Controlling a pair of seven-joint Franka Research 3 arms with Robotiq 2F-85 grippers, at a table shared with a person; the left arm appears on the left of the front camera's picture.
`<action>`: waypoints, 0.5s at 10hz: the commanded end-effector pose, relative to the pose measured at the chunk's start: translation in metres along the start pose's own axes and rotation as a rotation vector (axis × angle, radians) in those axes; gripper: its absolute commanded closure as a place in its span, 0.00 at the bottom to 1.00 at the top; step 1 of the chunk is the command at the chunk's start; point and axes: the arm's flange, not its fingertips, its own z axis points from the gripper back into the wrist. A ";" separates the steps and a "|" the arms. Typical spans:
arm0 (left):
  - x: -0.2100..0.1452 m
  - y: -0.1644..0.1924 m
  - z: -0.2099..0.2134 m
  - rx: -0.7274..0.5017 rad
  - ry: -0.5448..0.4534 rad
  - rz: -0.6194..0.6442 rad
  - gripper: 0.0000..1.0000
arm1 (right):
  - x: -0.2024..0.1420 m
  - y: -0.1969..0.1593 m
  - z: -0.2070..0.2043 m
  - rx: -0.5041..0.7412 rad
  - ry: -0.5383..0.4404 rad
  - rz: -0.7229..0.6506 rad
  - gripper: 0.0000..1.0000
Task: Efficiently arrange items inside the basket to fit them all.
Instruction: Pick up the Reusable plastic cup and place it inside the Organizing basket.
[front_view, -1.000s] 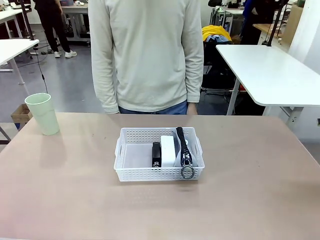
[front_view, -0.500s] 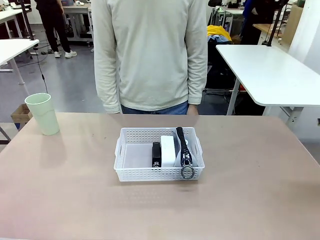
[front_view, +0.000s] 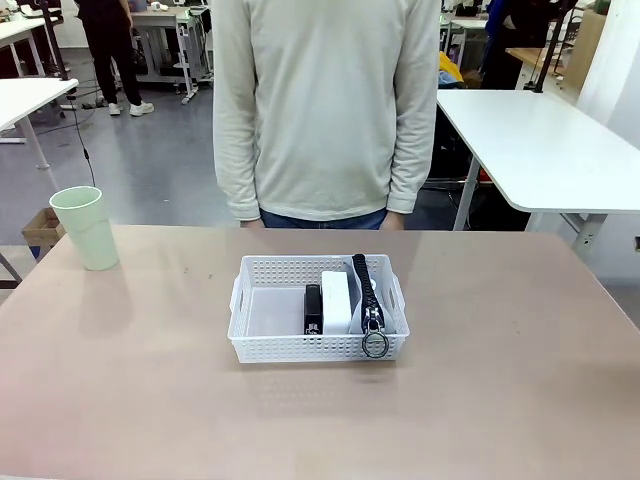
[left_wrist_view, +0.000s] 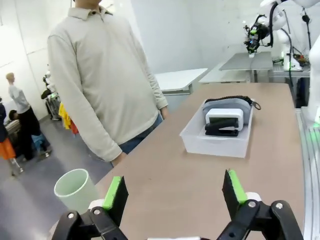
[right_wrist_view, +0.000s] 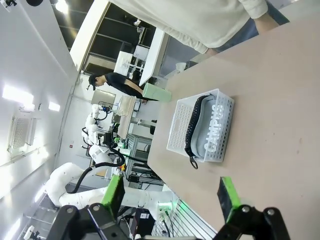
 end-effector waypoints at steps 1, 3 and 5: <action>0.051 -0.004 -0.011 -0.045 -0.031 0.047 0.00 | 0.002 0.003 0.000 0.014 -0.007 0.007 0.00; 0.013 0.000 -0.005 -0.022 -0.006 0.011 0.00 | 0.002 0.003 0.000 0.014 -0.007 0.007 0.00; -0.028 0.024 -0.038 0.094 0.196 0.031 0.00 | 0.002 0.003 0.000 0.014 -0.007 0.007 0.00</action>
